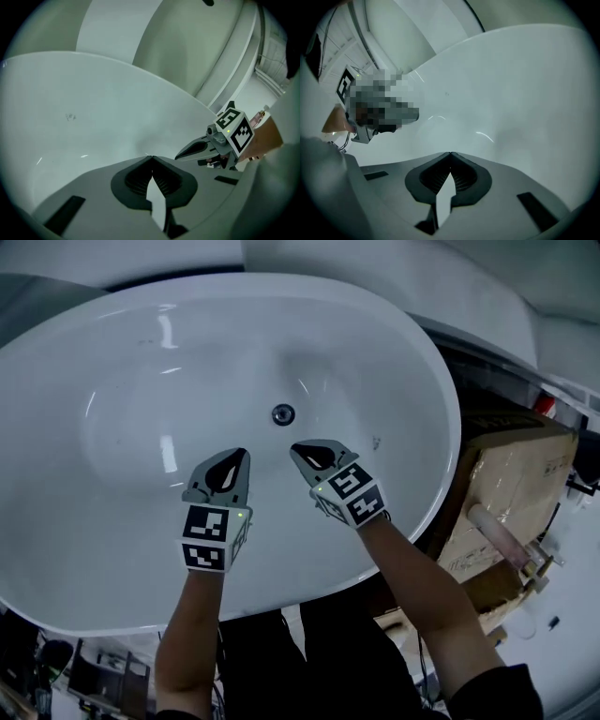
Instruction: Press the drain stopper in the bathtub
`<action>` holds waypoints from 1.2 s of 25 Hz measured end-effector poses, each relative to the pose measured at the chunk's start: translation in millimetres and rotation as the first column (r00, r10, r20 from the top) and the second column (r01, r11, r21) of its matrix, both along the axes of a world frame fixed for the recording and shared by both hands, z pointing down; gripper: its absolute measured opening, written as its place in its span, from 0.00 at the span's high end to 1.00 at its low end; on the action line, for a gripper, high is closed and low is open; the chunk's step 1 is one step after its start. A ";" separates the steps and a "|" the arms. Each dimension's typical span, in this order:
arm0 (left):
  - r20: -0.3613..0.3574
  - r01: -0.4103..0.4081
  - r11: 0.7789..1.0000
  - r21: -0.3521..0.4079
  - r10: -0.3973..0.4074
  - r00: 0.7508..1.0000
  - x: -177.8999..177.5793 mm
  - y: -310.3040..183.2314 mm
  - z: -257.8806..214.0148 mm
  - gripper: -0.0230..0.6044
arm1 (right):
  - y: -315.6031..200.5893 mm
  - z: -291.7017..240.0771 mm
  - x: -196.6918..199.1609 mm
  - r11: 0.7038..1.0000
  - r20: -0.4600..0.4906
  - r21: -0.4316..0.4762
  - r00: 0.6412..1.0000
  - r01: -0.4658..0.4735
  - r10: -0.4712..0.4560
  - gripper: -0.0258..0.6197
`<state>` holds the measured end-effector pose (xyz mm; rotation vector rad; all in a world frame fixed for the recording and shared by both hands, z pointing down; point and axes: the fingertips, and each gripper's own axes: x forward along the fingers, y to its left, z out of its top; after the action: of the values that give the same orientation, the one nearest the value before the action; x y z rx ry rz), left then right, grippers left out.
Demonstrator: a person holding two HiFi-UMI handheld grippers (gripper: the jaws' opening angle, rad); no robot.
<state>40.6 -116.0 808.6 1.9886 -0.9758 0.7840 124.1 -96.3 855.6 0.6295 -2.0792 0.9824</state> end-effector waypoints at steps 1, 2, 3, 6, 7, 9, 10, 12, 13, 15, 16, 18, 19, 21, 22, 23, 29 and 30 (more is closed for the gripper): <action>-0.001 -0.008 1.000 -0.004 0.008 1.000 -0.2 1.0 13.2 0.95 | -1.9 12.4 1.0 1.000 -0.010 -0.005 1.000 -0.002 0.002 0.94; -0.001 -0.020 1.000 -0.008 0.020 1.000 -0.1 2.1 25.9 0.95 | -3.6 24.1 1.5 1.000 -0.019 -0.009 1.000 -0.004 0.004 0.94; 0.000 -0.034 0.999 -0.013 0.034 0.999 0.4 3.6 38.4 0.95 | -4.7 35.7 1.8 1.000 -0.027 -0.013 1.000 -0.003 0.002 0.94; -0.004 -0.068 0.997 -0.025 0.068 0.998 0.3 5.9 74.5 0.95 | -5.9 72.6 0.6 0.999 -0.046 -0.031 0.999 0.015 -0.016 0.94; -0.006 -0.070 0.997 -0.029 0.070 0.998 -1.9 6.5 85.7 0.95 | -5.8 85.5 -0.8 0.999 -0.049 -0.039 0.998 0.022 -0.024 0.94; -0.003 -0.059 0.997 -0.044 0.058 0.998 -9.1 9.3 107.9 0.95 | -6.5 111.8 -1.6 0.998 -0.062 -0.050 0.998 0.026 -0.029 0.94; 0.002 -0.051 0.997 -0.058 0.052 0.999 -12.7 10.9 118.9 0.95 | -7.9 124.5 0.6 0.998 -0.074 -0.054 0.997 0.021 -0.025 0.94; 0.013 -0.036 0.995 -0.091 0.037 0.999 -19.1 13.4 139.1 0.95 | -10.1 148.3 7.3 0.998 -0.101 -0.066 0.995 0.006 -0.012 0.94; 0.016 -0.026 0.994 -0.103 0.028 0.999 -22.2 14.2 147.8 0.95 | -9.6 159.4 9.8 0.997 -0.111 -0.074 0.994 -0.001 -0.007 0.94; 0.020 -0.010 0.993 -0.120 0.013 1.000 -28.6 14.5 162.1 0.95 | -6.4 180.0 12.1 0.996 -0.128 -0.088 0.992 -0.010 -0.001 0.94; 0.022 -0.007 0.992 -0.123 0.010 1.000 -31.2 13.4 168.3 0.95 | -5.4 189.7 12.4 0.996 -0.139 -0.091 0.990 -0.011 -0.002 0.94; 0.031 -0.009 0.992 -0.127 0.013 0.999 -35.6 10.0 181.7 0.95 | -5.7 207.8 11.3 0.996 -0.165 -0.085 0.986 -0.010 -0.004 0.94; 0.038 -0.013 0.991 -0.133 0.018 0.999 -37.5 9.9 189.1 0.95 | -5.5 216.5 9.5 0.997 -0.179 -0.081 0.984 -0.007 -0.008 0.94; 0.046 -0.017 0.989 -0.150 0.024 0.999 -37.2 14.1 203.6 0.95 | -2.2 232.8 8.9 0.997 -0.217 -0.076 0.976 0.014 -0.030 0.94; 0.044 -0.019 0.988 -0.154 0.027 0.999 -34.0 16.4 209.9 0.95 | -1.0 240.2 11.5 0.997 -0.244 -0.072 0.969 0.028 -0.045 0.94; 0.038 -0.023 0.988 -0.150 0.029 0.999 -29.8 17.5 214.9 0.95 | -1.2 247.2 14.9 0.997 -0.271 -0.068 0.961 0.038 -0.055 0.94; 0.001 -0.013 0.993 -0.115 0.013 1.000 -19.7 10.7 230.3 0.95 | -3.8 286.6 16.7 0.991 -0.350 -0.114 0.931 0.067 -0.103 0.94; -0.001 -0.017 0.993 -0.117 0.017 1.000 -18.6 11.2 231.7 0.95 | -3.1 289.8 16.1 0.990 -0.360 -0.121 0.926 0.070 -0.109 0.94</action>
<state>22.1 -104.8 1040.3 1.8982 -0.8932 0.8322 140.2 -99.4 1145.3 0.6055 -1.6996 0.8437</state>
